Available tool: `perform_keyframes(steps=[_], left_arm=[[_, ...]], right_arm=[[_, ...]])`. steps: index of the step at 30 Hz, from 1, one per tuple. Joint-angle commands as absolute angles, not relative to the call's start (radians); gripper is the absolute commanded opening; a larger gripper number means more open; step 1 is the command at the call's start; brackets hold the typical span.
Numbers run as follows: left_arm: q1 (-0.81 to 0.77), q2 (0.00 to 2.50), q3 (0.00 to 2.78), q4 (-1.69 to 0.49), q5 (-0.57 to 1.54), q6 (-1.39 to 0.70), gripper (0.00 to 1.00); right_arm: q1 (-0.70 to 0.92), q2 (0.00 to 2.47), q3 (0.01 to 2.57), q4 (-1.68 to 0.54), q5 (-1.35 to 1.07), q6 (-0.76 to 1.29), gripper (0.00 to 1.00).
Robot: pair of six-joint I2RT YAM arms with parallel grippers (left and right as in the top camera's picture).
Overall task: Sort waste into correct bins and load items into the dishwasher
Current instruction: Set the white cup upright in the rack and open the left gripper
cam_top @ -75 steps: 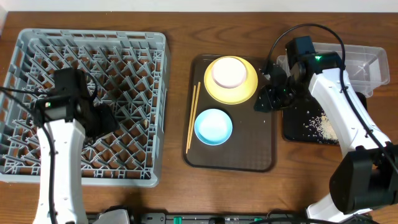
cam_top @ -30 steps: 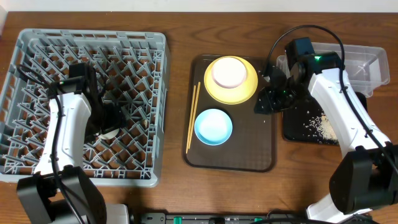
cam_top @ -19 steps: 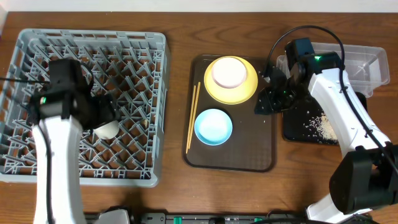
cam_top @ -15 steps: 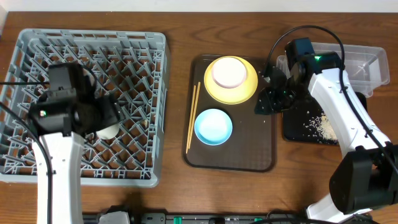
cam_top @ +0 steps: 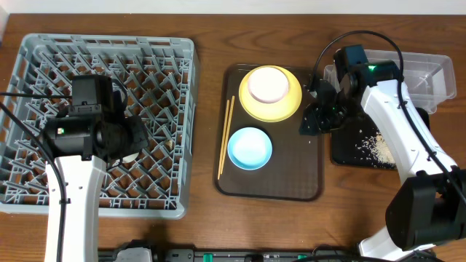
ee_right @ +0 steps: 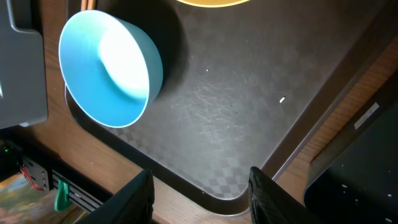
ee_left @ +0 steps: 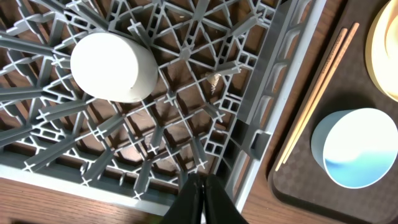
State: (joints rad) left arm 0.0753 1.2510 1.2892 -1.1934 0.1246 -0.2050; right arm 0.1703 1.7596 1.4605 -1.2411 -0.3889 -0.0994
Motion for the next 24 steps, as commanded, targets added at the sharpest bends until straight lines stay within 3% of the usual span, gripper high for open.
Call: perform_keyframes(steps=[1,24], left_arm=[[0.072,1.257,1.293,-1.197,0.124,-0.200,0.06],[0.072,1.261,1.294,-1.234,0.123,-0.308,0.06]], right_arm=[[0.184,1.753,1.470,-1.242,-0.389,-0.113,0.47],[0.184,1.753,1.470,-1.251,-0.389,-0.113,0.47]])
